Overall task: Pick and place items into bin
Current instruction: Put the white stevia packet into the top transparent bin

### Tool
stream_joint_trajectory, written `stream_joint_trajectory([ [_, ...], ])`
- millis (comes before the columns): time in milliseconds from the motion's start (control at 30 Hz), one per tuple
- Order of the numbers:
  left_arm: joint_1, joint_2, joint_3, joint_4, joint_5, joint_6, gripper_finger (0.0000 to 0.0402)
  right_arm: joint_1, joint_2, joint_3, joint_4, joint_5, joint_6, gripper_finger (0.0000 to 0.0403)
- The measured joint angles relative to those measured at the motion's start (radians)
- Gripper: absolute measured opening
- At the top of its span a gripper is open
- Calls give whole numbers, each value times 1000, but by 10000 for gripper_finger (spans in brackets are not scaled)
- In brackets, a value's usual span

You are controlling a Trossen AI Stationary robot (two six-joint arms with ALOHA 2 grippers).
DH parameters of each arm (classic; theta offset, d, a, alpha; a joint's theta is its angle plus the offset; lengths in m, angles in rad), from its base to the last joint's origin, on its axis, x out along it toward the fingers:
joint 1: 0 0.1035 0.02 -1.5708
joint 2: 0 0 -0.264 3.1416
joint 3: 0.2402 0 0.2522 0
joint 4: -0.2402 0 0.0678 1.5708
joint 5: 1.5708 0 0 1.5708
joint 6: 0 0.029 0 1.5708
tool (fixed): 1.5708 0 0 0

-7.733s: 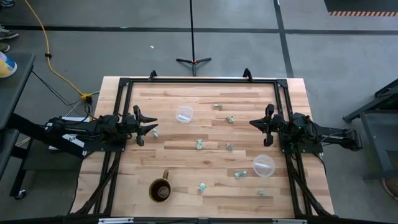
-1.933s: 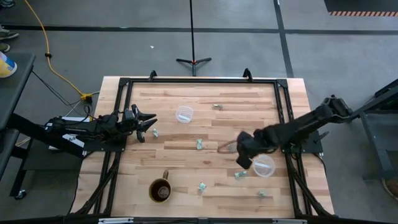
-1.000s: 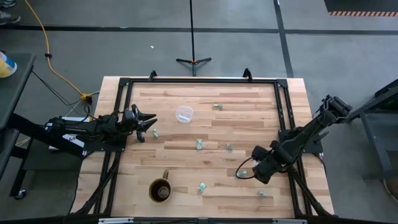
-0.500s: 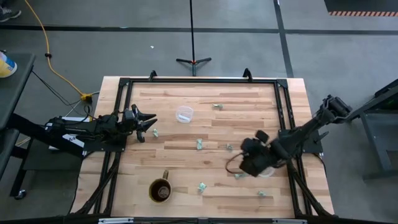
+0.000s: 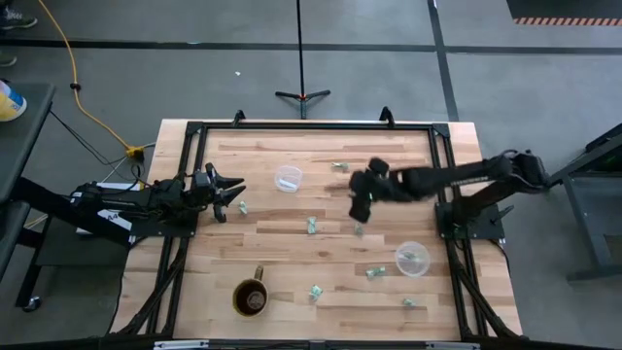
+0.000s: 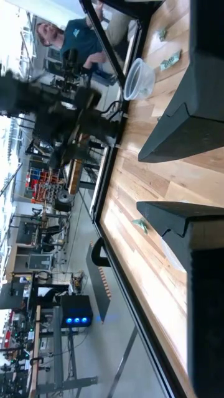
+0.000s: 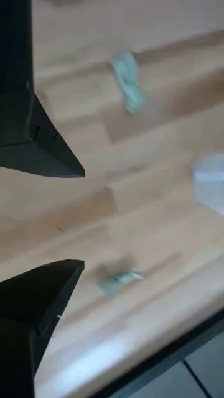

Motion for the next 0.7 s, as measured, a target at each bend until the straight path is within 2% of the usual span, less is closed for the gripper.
stream_joint_trajectory([
  [200,0,0,0,0,0,0,147,-245,47,1,174,-229,-182,217],
  [333,0,0,0,0,0,0,147,-363,127,2,228,-315,-315,222],
  [500,0,0,0,0,0,0,147,-463,236,2,279,-397,-436,224],
  [700,0,0,0,0,0,0,147,-505,352,25,296,-481,-539,217],
])
